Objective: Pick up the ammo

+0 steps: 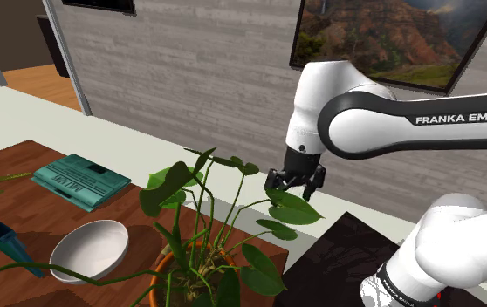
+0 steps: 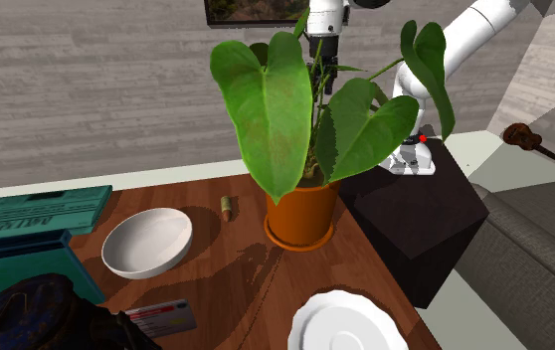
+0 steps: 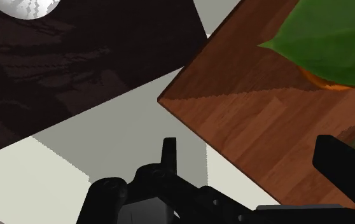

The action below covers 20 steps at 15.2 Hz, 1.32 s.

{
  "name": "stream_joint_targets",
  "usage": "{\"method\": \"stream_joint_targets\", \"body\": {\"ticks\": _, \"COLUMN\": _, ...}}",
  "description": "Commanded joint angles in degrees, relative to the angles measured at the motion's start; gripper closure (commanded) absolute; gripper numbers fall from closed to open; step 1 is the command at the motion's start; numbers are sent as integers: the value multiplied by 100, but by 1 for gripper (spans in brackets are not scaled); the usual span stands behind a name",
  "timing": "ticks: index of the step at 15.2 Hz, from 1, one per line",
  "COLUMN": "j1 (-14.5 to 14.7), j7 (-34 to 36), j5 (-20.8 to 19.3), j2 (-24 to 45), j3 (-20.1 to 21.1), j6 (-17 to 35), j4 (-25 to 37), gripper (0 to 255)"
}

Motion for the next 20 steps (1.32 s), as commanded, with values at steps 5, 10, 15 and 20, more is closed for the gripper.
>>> {"method": "stream_joint_targets", "body": {"ticks": 5, "j1": -249, "j7": 1397, "j5": 203, "j2": 1068, "j3": 1089, "j6": 1115, "j4": 283, "gripper": 0}}
{"method": "stream_joint_targets", "body": {"ticks": 10, "j1": -754, "j7": 2798, "j5": -266, "j2": 2268, "j3": 2066, "j6": 1998, "j4": 782, "gripper": 0}}
{"method": "stream_joint_targets", "body": {"ticks": 15, "j1": -1357, "j7": 4881, "j5": -1927, "j2": 3933, "j3": 2953, "j6": 2679, "j4": 1491, "gripper": 0}}
{"method": "stream_joint_targets", "body": {"ticks": 20, "j1": -574, "j7": 7031, "j5": -3966, "j2": 5672, "j3": 2363, "j6": 2715, "j4": 2511, "gripper": 0}}
